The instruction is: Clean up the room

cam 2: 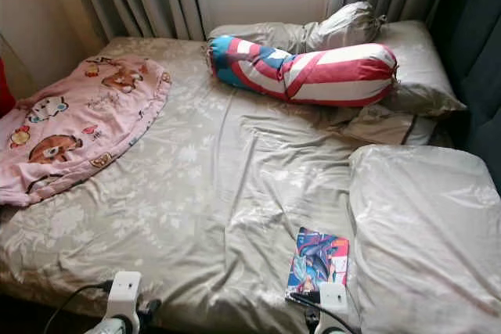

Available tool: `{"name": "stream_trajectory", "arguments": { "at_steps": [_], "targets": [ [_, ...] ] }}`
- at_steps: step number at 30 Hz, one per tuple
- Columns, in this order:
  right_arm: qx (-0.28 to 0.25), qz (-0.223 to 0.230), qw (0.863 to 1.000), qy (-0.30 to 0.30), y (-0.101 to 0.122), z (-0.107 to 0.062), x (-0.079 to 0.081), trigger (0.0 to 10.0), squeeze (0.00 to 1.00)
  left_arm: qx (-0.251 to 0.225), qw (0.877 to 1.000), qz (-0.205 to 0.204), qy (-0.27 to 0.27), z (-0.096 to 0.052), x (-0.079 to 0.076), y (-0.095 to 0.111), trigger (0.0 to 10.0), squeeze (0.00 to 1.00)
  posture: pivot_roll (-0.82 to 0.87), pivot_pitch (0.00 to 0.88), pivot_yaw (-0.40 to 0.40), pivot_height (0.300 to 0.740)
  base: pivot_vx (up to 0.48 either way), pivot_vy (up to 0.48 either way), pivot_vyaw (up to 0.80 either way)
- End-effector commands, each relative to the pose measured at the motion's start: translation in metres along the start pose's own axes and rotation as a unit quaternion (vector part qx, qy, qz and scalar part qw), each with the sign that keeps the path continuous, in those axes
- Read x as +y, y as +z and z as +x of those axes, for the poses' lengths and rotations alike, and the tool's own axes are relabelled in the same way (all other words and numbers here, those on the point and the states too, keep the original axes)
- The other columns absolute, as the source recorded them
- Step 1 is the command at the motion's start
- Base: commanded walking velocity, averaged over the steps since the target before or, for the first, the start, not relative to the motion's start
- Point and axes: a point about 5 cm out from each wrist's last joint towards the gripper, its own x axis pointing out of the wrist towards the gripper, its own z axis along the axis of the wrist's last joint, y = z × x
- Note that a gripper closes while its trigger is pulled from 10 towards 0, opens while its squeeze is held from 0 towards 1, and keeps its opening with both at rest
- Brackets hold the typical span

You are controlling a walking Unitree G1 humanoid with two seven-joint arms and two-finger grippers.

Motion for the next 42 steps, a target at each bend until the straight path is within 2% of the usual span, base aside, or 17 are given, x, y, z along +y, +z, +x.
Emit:
{"name": "stream_trajectory", "arguments": {
  "at_steps": [1,9,18,25,35,42],
  "targets": [
    [-0.010,-0.008,1.000,0.008,0.005,0.001,0.006,10.0,0.00,0.020,1.000,-0.012,0.021,-0.003,0.012,-0.010,10.0,0.00,-0.02,0.000,0.027,0.740,0.000,0.000,0.80],
    [-0.016,-0.014,1.000,0.016,0.011,0.003,0.012,10.0,0.00,0.029,0.999,0.005,0.018,-0.003,0.011,-0.012,10.0,0.00,-0.03,0.000,0.033,0.740,0.000,0.000,0.80],
    [0.003,-0.019,1.000,0.021,0.001,0.001,0.013,10.0,0.00,0.027,1.000,0.009,0.012,-0.003,0.008,-0.011,10.0,0.00,-0.04,0.000,0.043,0.740,0.000,0.000,0.80],
    [0.010,-0.009,1.000,0.010,-0.004,0.000,0.008,10.0,0.00,0.038,0.999,0.008,0.012,-0.004,0.007,-0.016,10.0,0.00,-0.03,0.000,0.037,0.740,0.000,0.000,0.00],
    [0.025,-0.017,1.000,0.009,-0.013,-0.002,0.002,10.0,0.00,0.059,0.998,0.017,0.009,-0.008,0.008,-0.030,10.0,0.00,-0.03,0.002,0.033,0.740,0.000,0.274,0.00],
    [0.029,-0.022,0.999,0.005,-0.017,-0.004,-0.003,10.0,0.00,0.062,0.998,0.016,0.008,-0.008,0.006,-0.029,10.0,0.00,-0.03,0.007,0.030,0.740,0.000,0.277,0.00]
  ]
}}
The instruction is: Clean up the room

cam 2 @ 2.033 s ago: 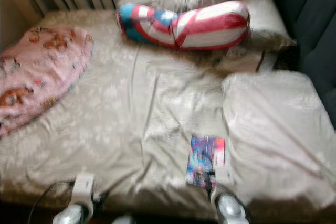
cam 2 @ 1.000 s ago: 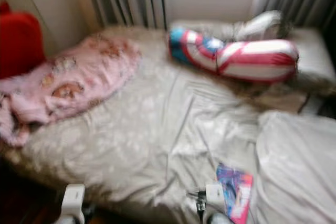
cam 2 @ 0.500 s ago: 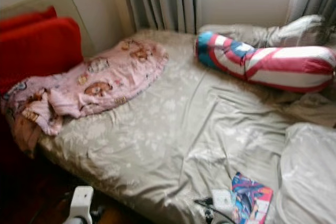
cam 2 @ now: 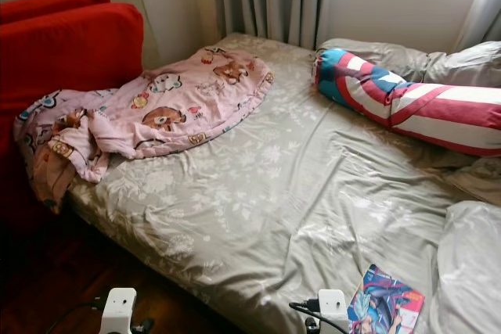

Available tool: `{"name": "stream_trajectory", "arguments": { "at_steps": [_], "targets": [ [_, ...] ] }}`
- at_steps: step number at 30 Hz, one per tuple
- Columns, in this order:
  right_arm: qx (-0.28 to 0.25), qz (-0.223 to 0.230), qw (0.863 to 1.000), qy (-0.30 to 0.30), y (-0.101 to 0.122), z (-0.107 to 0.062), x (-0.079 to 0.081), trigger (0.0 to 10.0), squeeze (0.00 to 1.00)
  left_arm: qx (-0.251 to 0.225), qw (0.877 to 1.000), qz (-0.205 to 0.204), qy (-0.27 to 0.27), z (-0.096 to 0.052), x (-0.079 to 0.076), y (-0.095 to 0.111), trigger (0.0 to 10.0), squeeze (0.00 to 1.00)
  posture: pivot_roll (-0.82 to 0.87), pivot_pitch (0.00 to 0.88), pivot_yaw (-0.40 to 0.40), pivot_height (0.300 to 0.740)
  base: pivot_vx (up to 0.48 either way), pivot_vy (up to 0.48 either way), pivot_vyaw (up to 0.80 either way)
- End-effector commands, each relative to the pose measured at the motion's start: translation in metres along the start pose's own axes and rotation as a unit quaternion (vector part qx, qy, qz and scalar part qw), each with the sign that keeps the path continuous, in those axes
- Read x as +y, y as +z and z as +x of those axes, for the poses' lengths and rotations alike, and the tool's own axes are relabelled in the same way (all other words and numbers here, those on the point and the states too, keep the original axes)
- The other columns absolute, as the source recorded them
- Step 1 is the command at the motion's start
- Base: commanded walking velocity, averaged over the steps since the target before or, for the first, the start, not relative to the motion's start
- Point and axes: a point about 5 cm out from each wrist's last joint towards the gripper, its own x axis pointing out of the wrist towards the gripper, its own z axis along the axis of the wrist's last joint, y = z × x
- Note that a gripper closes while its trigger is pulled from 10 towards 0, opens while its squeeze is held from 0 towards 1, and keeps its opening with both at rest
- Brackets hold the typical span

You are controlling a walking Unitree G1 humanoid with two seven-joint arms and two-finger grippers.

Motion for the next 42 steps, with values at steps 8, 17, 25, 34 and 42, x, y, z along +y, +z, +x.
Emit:
{"name": "stream_trajectory", "arguments": {
  "at_steps": [8,17,25,34,42],
  "targets": [
    [0.007,-0.010,1.000,-0.005,-0.001,0.000,-0.003,10.0,0.00,0.017,1.000,0.006,-0.005,-0.001,-0.008,-0.008,10.0,0.00,-0.03,0.004,0.017,0.740,0.000,0.279,0.00],
    [0.007,-0.014,1.000,-0.008,-0.001,0.000,-0.002,10.0,0.00,0.017,1.000,0.003,-0.005,-0.002,-0.013,-0.012,10.0,0.00,-0.03,0.003,0.018,0.740,0.000,0.280,0.00],
    [0.007,-0.007,1.000,-0.013,-0.002,0.000,-0.001,10.0,0.00,0.014,1.000,0.008,-0.003,-0.001,-0.008,-0.008,10.0,0.00,-0.03,0.007,0.028,0.740,0.000,0.290,0.00],
    [0.007,-0.003,1.000,-0.012,-0.003,0.000,0.001,10.0,0.00,0.014,1.000,0.010,-0.002,-0.001,-0.006,-0.006,10.0,0.00,-0.03,0.009,0.033,0.740,0.000,0.299,0.00],
    [0.010,-0.005,1.000,-0.012,-0.004,0.000,0.002,10.0,0.00,0.013,1.000,0.012,-0.004,-0.001,-0.007,-0.006,10.0,0.00,-0.03,0.013,0.033,0.740,0.000,0.304,0.00]
  ]
}}
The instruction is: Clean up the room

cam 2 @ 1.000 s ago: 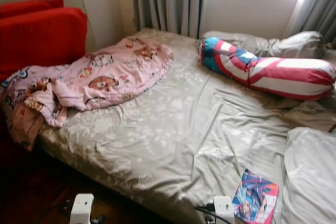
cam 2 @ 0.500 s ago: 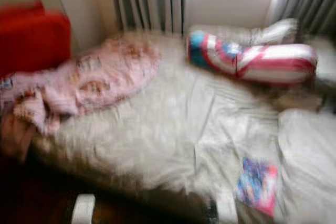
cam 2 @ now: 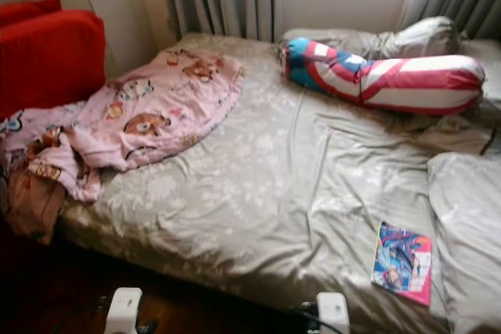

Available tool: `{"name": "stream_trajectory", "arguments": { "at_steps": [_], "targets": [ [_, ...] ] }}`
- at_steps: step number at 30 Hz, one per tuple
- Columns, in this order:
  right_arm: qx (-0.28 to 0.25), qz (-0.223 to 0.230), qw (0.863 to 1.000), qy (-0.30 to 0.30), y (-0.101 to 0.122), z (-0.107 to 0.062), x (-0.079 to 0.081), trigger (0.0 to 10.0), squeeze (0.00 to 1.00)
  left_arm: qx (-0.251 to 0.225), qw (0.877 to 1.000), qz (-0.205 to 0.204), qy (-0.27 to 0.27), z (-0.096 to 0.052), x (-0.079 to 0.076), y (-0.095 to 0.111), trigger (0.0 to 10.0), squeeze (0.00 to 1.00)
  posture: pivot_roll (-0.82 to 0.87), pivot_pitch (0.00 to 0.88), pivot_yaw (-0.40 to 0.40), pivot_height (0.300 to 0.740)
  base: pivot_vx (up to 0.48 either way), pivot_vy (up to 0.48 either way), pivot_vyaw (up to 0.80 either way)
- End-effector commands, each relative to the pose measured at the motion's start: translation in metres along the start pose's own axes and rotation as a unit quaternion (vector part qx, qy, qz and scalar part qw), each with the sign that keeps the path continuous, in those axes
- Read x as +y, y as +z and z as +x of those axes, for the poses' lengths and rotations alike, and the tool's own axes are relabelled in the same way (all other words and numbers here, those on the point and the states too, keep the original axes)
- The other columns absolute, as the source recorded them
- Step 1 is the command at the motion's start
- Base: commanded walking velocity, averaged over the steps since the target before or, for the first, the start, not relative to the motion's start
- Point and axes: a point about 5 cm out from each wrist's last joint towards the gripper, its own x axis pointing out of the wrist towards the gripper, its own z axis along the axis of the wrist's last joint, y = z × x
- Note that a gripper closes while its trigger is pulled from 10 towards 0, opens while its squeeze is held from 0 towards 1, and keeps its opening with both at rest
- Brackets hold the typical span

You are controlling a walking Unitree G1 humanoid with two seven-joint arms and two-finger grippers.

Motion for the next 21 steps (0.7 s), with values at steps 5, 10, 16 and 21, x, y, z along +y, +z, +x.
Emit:
{"name": "stream_trajectory", "arguments": {
  "at_steps": [5,10,16,21],
  "targets": [
    [0.011,0.002,1.000,-0.012,-0.0067,-0.0017,-0.0076,10.0,0.00,0.001,1.000,0.005,-0.006,0.0006,-0.0035,0.0012,10.0,0.00,-0.03,0.012,0.033,0.740,0.000,0.308,0.00],
    [0.012,-0.001,1.000,-0.011,-0.0068,-0.0017,-0.0077,10.0,0.00,0.000,1.000,0.005,-0.008,0.0006,-0.0042,0.0014,10.0,0.00,-0.03,0.012,0.029,0.740,0.000,0.310,0.00],
    [0.012,-0.006,1.000,-0.010,-0.0071,-0.0018,-0.0076,10.0,0.00,0.001,1.000,0.005,-0.009,0.0005,-0.0050,0.0010,10.0,0.00,-0.03,0.009,0.028,0.740,0.000,0.309,0.00],
    [0.013,-0.008,1.000,-0.009,-0.0073,-0.0017,-0.0070,10.0,0.00,0.001,1.000,0.005,-0.009,0.0004,-0.0048,0.0006,10.0,0.00,-0.03,0.003,0.027,0.740,0.000,0.312,0.00]
  ]
}}
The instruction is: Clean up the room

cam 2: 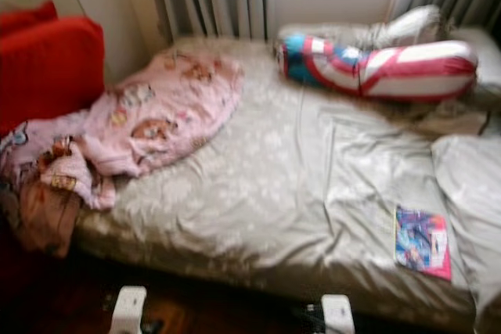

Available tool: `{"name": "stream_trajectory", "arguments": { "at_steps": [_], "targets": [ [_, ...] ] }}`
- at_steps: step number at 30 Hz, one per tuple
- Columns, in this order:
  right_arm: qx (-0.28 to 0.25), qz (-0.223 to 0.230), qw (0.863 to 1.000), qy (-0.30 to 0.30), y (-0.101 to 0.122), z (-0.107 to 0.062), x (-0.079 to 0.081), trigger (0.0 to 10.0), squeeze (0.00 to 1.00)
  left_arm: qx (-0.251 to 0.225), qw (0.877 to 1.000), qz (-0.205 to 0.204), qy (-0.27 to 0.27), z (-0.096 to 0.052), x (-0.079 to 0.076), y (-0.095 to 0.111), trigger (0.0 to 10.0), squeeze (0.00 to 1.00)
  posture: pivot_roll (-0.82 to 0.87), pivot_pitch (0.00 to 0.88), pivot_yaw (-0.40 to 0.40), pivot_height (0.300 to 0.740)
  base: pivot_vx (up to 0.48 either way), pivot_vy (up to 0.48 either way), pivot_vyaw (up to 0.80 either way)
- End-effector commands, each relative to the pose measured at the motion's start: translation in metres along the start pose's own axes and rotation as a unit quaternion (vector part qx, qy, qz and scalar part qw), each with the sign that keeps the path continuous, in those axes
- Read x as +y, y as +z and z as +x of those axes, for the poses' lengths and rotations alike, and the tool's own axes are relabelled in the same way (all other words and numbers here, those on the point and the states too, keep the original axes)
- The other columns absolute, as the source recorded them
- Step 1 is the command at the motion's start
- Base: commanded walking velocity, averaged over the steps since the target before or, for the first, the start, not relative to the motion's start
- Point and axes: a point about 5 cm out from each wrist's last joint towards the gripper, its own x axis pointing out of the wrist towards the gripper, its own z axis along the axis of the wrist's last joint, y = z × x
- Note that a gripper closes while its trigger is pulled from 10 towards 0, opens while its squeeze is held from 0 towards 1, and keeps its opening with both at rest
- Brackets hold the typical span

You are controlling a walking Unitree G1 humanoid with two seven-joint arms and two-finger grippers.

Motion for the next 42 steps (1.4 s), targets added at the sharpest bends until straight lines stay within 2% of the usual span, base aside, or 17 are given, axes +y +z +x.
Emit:
{"name": "stream_trajectory", "arguments": {
  "at_steps": [1,42],
  "targets": [
    [-0.004,-0.001,1.000,0.015,0.0035,0.0011,0.0118,10.0,0.00,0.011,1.000,0.005,0.009,-0.0016,0.0087,-0.0055,10.0,0.00,-0.03,0.002,0.028,0.740,0.000,0.307,0.00],
    [-0.006,-0.011,1.000,0.020,0.0065,0.0016,0.0126,10.0,0.00,0.007,1.000,0.004,0.009,-0.0011,0.0092,-0.0029,10.0,0.00,-0.02,0.007,0.027,0.740,0.000,0.326,0.00]
  ]
}}
